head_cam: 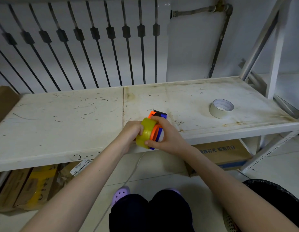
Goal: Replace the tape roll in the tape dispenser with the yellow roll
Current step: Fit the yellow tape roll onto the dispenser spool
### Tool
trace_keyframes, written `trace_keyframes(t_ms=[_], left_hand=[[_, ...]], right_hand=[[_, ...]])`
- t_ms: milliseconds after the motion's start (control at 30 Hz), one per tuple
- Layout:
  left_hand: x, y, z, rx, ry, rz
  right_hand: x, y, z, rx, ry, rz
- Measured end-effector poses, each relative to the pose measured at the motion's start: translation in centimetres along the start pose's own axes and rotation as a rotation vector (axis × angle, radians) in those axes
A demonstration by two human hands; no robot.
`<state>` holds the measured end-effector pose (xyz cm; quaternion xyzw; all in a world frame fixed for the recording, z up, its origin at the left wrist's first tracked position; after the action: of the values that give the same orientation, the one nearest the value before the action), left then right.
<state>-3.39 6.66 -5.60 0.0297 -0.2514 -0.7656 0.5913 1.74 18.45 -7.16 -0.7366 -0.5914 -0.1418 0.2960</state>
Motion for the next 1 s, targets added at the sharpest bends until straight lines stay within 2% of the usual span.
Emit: trace_keyframes(t_ms=[200,433,567,733,800,900,1000], left_hand=[[0.8,-0.2,-0.3,-0.034,0.050,0.050],[0.3,0.5,-0.8,0.030,0.105,0.013],[0.6,0.6,-0.8,0.046,0.089,0.020],[0.4,0.2,-0.4,0.022,0.097,-0.010],[0.2,0.2,-0.1,0.001,0.120,-0.007],[0.0,0.3,-0.1,-0.008,0.127,-0.025],[0.2,0.4,0.0,0.005,0.113,-0.021]], right_hand=[[-0.4,0.3,-0.8,0.072,0.097,-0.006],[-0.4,1.0,-1.2,0.169,0.104,0.060],[-0.3,1.0,-1.2,0.124,0.067,0.054],[-0.4,1.2,-1.8,0.222,0.103,0.032],[-0.3,1.0,-1.5,0.170,0.038,0.027],[0.3,0.1,-0.3,-0.049,-0.123,0.065],[-0.1,-0.6,0.1,-0.091,-0.097,-0.047]])
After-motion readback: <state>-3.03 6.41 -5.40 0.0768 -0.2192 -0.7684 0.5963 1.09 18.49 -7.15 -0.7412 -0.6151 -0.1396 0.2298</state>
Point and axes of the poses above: each hand's wrist, its own y-axis away from the middle knuckle, its own x-axis out of the back of the hand, z = x × y, the point moved 6 cm from there along -y, towards the middle knuckle, and after that the axes turned 6 degrees about z, right-handed, at the moved point
